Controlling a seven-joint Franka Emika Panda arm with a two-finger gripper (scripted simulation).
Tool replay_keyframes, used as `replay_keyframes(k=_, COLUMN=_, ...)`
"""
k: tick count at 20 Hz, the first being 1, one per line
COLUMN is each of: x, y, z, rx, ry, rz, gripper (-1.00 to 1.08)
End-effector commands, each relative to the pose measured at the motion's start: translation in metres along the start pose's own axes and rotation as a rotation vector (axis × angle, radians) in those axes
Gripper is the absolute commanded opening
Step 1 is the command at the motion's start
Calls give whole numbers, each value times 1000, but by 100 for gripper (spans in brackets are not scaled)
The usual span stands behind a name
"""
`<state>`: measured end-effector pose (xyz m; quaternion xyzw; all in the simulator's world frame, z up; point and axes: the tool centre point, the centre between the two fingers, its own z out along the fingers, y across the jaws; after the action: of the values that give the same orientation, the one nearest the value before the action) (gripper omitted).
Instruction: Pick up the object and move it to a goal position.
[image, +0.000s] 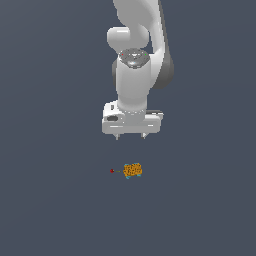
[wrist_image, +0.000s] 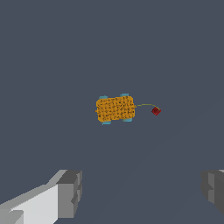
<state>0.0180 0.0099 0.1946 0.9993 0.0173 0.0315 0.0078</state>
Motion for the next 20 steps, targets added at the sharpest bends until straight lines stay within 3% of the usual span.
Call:
replay_keyframes(k=1, x=1, y=-3, z=-1, rx=-2, ry=3, rz=-7, gripper=100)
replay_keyframes(k=11, x=2, y=-2, z=1, rx=0, ry=0, rz=22, gripper=100)
replay_keyframes(k=20, x=9, y=0, z=13, rx=7, ry=-8, rz=154, gripper=100)
